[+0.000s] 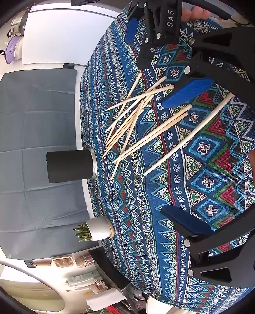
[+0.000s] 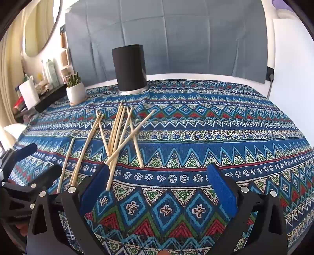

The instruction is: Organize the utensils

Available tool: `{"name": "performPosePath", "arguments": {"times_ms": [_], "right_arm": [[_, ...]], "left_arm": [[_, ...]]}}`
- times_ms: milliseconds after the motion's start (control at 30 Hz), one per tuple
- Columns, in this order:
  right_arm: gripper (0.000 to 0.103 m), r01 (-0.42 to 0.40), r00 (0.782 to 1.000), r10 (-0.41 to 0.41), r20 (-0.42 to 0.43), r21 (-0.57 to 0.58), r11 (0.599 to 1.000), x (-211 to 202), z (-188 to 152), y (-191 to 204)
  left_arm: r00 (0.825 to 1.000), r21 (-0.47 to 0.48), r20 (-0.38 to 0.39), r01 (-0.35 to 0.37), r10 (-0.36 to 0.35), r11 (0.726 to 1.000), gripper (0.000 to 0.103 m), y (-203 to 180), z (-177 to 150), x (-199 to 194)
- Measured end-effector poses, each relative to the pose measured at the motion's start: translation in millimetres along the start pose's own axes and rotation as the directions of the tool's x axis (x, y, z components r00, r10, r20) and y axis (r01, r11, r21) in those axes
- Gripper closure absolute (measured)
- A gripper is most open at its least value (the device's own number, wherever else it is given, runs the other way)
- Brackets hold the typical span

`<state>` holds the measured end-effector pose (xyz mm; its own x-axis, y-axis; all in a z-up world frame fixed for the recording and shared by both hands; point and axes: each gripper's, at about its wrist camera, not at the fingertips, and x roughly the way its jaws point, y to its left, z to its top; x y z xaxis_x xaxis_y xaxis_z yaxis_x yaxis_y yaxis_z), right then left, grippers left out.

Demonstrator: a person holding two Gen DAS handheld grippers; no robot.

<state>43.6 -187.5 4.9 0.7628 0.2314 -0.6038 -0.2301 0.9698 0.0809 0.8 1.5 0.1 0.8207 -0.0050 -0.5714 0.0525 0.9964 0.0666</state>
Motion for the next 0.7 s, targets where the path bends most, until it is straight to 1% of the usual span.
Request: {"name": "performPosePath", "arguments": {"times_ms": [167,200,300,333,500,567,700], "right_arm": [[0.008,-0.001,1.0,0.001,-0.008,0.002,1.0,2,-1,1],[0.008,-0.001,1.0,0.001,-0.009,0.003,1.0,2,-1,1],[0.008,0.007,1.0,-0.007,-0.01,-0.004,1.0,-2,-1,6],[0.008,0.007,1.0,-0.007,-0.01,-0.004,1.0,-2,-2,6],[0.008,0.01,1.0,-0.01,-0.011,-0.004,1.0,0,-5,5],[0.008,0.013,1.0,-0.013,-0.012,-0.007,1.0,0,0,4],[0.008,0.012,1.0,-0.013,-0.014,-0.019,1.0,1,-2,6]], "left_arm": [[1.0,-0.024,-0.003,0.022,-0.022,0.999,0.006,10,1,2],[1.0,0.0,-0.004,0.002,-0.002,1.0,0.006,2,0,2],[1.0,-0.004,-0.001,0.005,-0.005,1.0,0.006,6,1,4],[1.0,0.006,0.006,-0.005,0.005,1.0,0.006,0,0,1],[1.0,0.01,0.005,0.002,-0.002,1.0,0.006,1,0,1],[1.0,0.017,0.009,0.006,-0.006,1.0,0.006,-2,-1,0],[1.0,0.02,0.011,-0.006,0.006,1.0,0.006,-4,-1,-2]]}}
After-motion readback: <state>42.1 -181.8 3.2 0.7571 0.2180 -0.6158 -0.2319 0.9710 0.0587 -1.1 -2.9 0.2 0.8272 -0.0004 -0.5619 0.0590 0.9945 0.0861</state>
